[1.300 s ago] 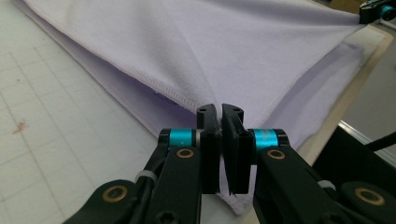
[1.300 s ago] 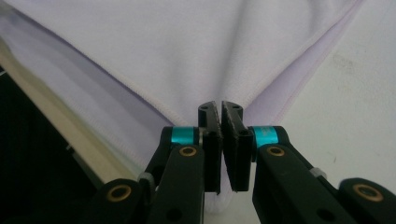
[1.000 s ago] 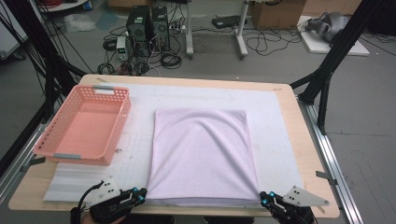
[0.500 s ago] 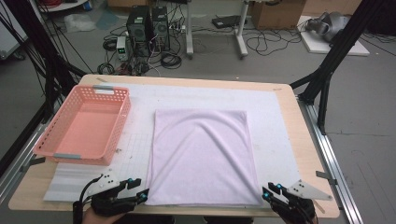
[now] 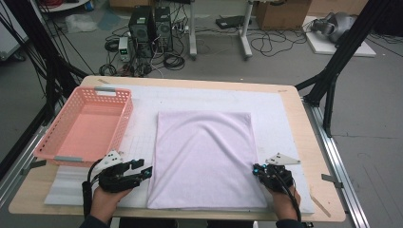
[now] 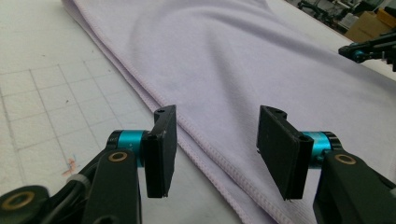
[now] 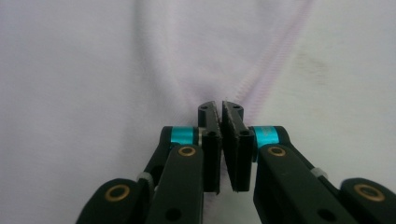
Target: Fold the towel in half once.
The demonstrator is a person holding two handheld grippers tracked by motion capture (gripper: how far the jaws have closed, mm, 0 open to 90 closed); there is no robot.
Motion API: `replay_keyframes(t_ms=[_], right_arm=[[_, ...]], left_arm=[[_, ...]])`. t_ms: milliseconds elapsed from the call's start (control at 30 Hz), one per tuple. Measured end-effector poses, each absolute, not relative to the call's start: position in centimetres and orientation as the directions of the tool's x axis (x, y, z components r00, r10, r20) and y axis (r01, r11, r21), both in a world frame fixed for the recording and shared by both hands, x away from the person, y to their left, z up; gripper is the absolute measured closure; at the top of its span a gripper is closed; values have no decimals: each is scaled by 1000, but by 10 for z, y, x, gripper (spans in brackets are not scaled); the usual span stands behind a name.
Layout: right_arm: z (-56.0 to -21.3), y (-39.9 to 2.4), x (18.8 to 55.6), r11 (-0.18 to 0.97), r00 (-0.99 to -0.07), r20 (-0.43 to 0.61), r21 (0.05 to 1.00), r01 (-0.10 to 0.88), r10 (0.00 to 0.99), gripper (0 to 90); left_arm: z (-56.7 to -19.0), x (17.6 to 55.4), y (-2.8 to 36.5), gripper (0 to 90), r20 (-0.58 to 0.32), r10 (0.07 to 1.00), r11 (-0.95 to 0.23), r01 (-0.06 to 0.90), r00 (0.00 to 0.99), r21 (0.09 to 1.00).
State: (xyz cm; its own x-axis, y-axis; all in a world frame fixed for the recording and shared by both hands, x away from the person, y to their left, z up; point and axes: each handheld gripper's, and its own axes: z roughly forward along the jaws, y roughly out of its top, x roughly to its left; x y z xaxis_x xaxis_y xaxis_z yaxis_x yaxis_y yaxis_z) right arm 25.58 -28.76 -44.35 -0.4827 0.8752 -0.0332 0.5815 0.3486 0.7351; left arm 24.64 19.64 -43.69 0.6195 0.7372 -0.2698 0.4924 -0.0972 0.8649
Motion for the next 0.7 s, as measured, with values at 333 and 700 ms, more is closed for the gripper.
replay_keyframes(t_ms=[333, 700], right_arm=[[-438, -314, 262, 255, -467, 49, 785, 564, 883, 646], [-438, -318, 269, 304, -502, 5, 791, 532, 865, 642]], left_arm=[[-442, 277, 183, 517, -267, 765, -104, 522, 586, 847], [-451, 297, 158, 715, -150, 796, -247, 541, 587, 804]])
